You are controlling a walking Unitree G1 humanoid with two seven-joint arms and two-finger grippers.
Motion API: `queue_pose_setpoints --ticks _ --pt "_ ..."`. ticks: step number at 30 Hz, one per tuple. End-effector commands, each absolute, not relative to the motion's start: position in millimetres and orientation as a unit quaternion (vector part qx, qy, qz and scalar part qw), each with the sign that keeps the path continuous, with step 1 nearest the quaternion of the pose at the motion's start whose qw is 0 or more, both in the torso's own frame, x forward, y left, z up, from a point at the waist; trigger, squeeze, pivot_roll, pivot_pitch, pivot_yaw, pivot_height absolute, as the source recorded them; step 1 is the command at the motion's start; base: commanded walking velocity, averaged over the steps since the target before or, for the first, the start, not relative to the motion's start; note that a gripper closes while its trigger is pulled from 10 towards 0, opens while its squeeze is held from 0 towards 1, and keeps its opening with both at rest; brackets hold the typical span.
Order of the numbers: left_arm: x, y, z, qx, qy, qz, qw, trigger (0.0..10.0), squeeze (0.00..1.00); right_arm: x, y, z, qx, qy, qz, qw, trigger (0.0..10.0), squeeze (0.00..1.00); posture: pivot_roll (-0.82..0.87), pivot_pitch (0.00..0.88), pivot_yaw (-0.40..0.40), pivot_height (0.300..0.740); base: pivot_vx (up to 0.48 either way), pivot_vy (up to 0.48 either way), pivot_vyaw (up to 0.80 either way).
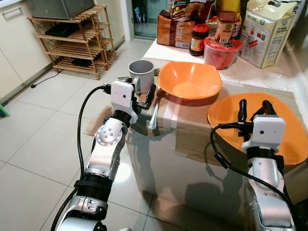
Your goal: Setting the table
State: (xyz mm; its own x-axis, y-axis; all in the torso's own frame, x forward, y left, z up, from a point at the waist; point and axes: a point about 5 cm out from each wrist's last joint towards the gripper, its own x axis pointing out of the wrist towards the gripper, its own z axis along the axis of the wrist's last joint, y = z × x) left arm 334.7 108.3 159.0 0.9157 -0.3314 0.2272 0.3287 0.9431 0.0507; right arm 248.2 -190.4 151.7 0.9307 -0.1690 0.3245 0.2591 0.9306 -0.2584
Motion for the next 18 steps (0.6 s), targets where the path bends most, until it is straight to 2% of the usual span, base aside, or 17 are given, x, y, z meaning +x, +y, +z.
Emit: queue_pose_setpoints --ticks 1,10,18 --pt "334 113 162 0.010 -0.122 -0.160 0.980 10.0 0.00 246 -188 156 -0.154 -0.155 -0.105 0.970 10.0 0.00 -0.01 0.000 0.059 0.740 0.000 0.000 0.00" --pt "334 113 167 0.004 -0.133 -0.150 0.980 10.0 0.00 242 -185 175 -0.166 -0.182 -0.105 0.963 10.0 0.00 -0.02 0.000 0.055 0.740 0.000 0.000 0.00" --pt "331 116 165 0.013 -0.130 -0.143 0.981 10.0 0.00 208 -179 184 -0.163 -0.172 -0.089 0.967 10.0 0.00 -0.03 0.000 0.051 0.740 0.000 0.000 0.00"
